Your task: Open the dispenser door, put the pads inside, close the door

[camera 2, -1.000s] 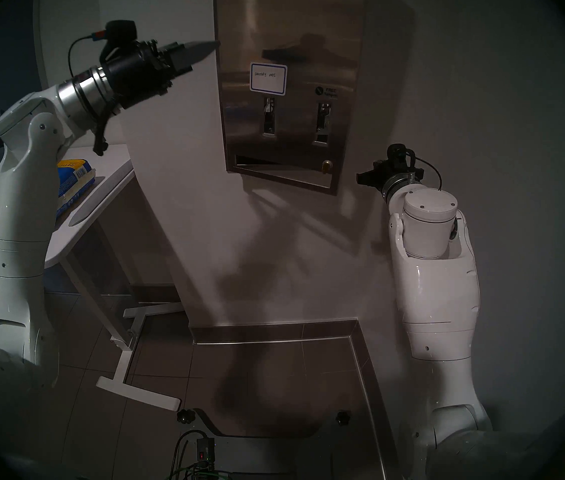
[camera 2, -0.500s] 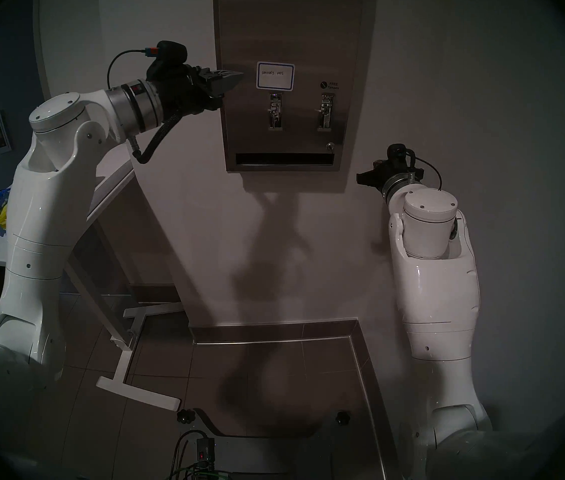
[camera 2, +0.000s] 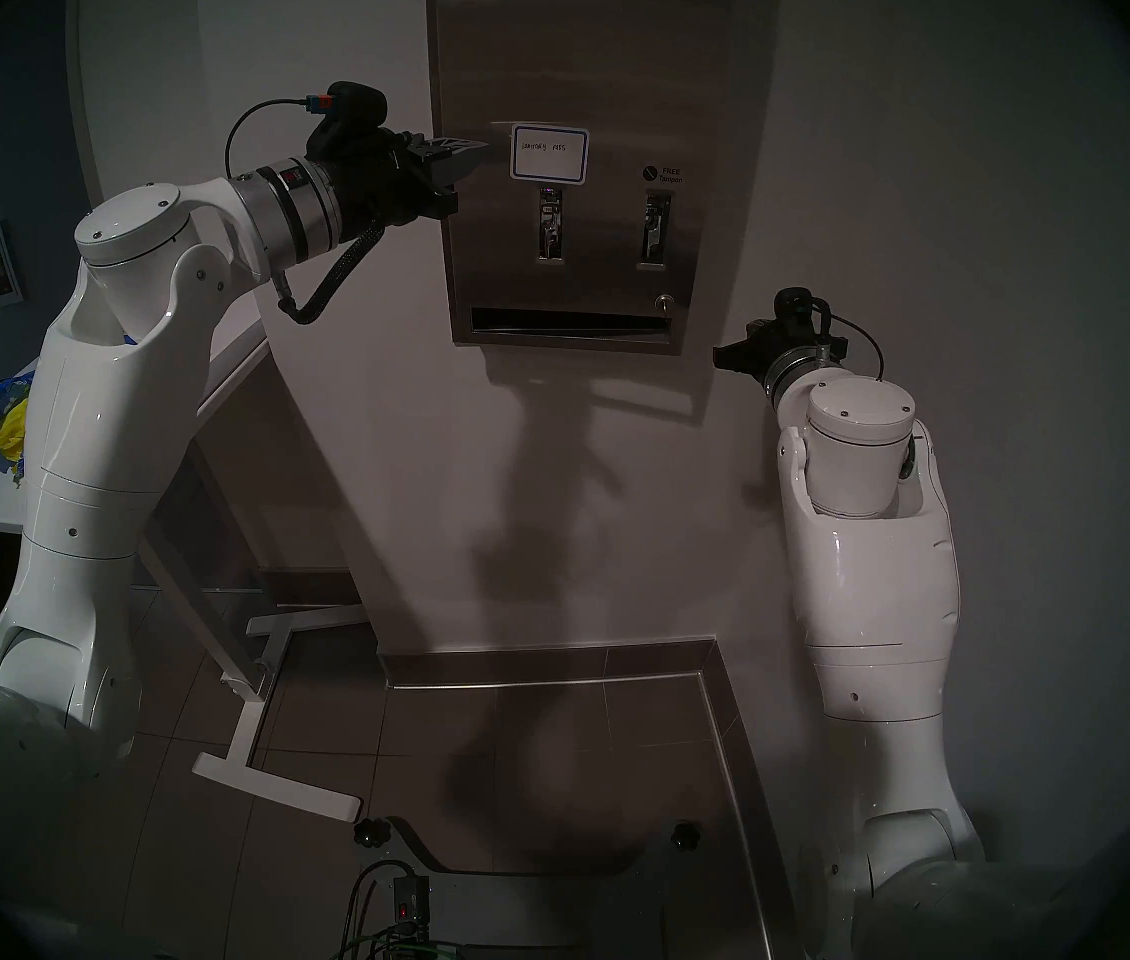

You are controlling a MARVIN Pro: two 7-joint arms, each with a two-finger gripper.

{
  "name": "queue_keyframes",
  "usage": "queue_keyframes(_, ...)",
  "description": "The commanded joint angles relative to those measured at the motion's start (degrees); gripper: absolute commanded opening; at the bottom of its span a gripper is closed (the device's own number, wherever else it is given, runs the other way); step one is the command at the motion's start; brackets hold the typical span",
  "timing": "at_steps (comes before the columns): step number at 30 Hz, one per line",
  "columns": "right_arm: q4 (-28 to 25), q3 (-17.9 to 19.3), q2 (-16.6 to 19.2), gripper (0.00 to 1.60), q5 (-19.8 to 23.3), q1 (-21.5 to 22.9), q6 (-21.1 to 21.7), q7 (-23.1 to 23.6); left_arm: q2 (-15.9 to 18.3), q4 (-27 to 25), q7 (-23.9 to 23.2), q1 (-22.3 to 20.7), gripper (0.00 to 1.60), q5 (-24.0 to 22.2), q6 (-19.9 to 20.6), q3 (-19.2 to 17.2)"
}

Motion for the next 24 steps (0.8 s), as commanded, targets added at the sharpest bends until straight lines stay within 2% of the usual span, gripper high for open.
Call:
queue_keyframes(1, -0.9, 0.0, 0.1, 0.51, 0.0, 0.5, -0.1, 0.1, -1.0, 3.5, 1.1, -2.9, 0.0, 2.0, -2.5, 1.2)
queue_keyframes(17, -0.9, 0.0, 0.1, 0.51, 0.0, 0.5, -0.1, 0.0, -4.3, 5.9, 2.8, -5.4, 0.0, 3.0, -3.5, 4.4)
queue_keyframes(24, -0.9, -0.1, 0.1, 0.51, 0.1, 0.5, -0.2, 0.0, -6.8, 8.3, 4.3, -8.1, 0.0, 4.3, -4.1, 6.7)
